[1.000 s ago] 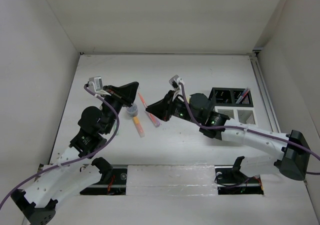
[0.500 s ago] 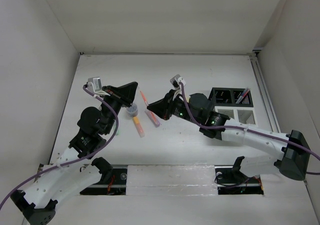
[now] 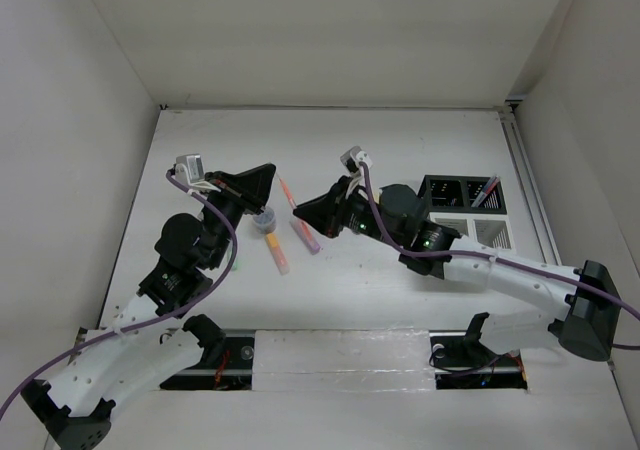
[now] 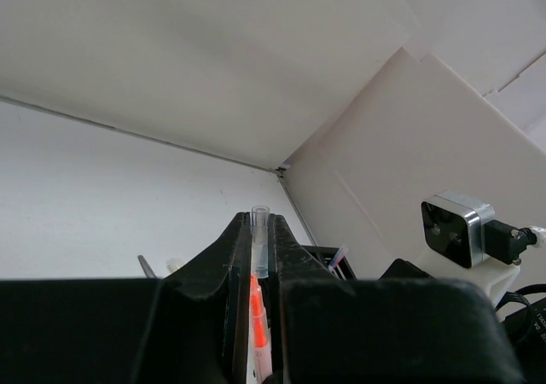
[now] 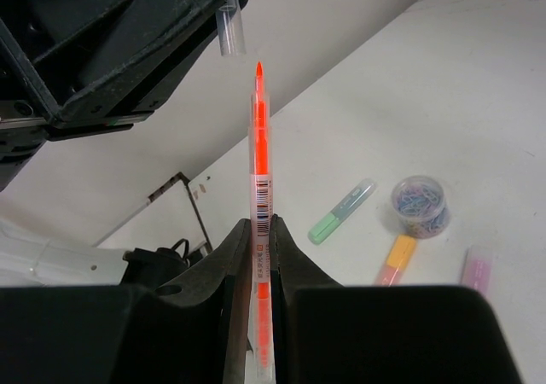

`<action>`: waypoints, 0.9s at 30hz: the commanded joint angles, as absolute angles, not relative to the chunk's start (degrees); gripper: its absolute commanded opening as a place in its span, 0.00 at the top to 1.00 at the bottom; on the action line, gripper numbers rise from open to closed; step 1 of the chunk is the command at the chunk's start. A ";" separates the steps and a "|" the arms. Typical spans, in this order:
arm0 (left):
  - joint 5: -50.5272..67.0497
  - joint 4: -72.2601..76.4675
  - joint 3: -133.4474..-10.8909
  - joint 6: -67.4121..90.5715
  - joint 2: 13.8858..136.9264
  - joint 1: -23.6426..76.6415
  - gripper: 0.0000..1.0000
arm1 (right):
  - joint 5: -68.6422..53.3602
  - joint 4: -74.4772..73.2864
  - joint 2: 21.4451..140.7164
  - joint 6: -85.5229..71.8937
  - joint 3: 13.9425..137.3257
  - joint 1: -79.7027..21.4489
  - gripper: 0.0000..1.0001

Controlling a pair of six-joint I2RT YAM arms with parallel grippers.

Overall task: Sort the stationery into containers
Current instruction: Close the pen cap on the pen.

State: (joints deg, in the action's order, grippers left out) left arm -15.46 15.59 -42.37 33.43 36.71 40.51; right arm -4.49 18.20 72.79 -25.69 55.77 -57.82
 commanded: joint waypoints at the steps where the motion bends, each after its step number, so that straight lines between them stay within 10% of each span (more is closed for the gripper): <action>1: -15.38 17.40 -43.68 33.13 36.47 40.69 1.00 | -4.48 19.86 71.63 -24.96 58.80 -58.27 1.00; 27: -15.38 19.60 -43.15 33.13 37.00 40.69 1.00 | -7.38 20.57 72.68 -25.49 60.38 -58.27 1.00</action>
